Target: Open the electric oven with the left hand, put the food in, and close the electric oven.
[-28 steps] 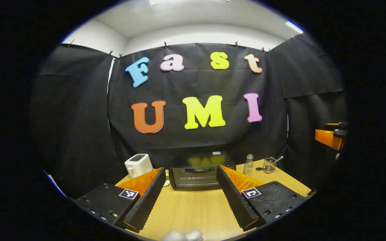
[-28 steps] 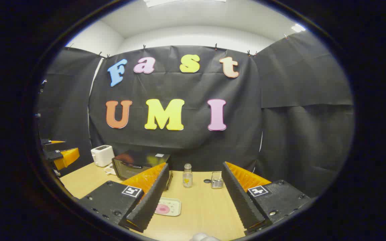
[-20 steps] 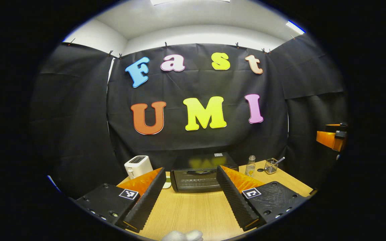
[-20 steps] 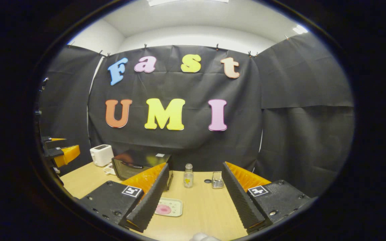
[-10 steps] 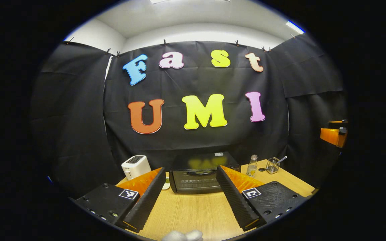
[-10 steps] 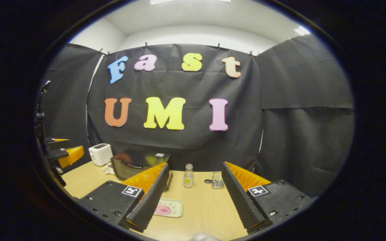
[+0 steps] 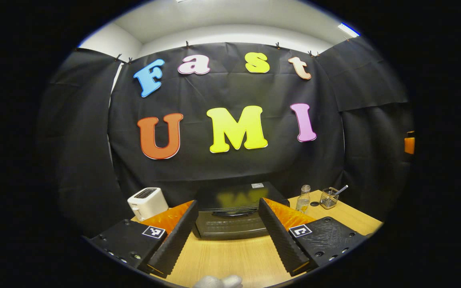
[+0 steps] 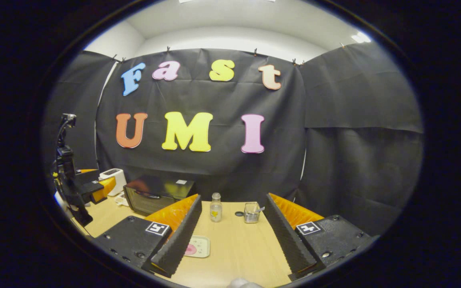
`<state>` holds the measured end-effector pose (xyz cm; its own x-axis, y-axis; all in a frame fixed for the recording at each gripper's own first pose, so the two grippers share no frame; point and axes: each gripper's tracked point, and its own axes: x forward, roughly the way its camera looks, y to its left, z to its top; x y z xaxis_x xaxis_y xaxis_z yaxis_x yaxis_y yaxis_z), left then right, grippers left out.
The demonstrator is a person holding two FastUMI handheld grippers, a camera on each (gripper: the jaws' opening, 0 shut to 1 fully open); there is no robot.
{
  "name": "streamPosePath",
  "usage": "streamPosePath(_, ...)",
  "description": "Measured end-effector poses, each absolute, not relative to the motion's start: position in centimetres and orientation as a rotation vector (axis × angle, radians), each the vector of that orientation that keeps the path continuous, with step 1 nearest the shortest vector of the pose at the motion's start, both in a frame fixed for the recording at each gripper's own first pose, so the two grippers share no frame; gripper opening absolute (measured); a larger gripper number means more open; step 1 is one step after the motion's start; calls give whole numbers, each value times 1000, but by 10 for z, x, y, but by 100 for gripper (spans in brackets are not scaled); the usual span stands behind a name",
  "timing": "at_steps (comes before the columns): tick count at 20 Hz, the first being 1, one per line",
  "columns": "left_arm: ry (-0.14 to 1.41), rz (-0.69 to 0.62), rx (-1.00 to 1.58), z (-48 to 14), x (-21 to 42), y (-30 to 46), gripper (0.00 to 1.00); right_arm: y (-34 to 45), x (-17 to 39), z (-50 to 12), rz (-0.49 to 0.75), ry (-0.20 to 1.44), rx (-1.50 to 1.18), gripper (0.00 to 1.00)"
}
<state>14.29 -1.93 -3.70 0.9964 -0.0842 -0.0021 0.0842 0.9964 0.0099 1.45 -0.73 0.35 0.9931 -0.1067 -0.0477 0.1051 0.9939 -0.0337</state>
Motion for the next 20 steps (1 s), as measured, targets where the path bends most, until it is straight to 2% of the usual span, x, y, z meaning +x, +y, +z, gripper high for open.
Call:
streamPosePath(10, 107, -107, 1, -115, 278, -49, 97, -42, -4, -10, -271, 140, 11, 96)
streamPosePath(15, 186, -96, 5, -153, 301, -46, 97, -44, -2, -14, -296, 160, 6, 96)
streamPosePath(19, 169, -103, -12, -151, 299, -47, 97, -37, 6, -14, -274, 159, 8, 97)
streamPosePath(20, 179, -99, -16, -153, 296, -45, 97, -35, 6, -15, -267, 158, 12, 100)
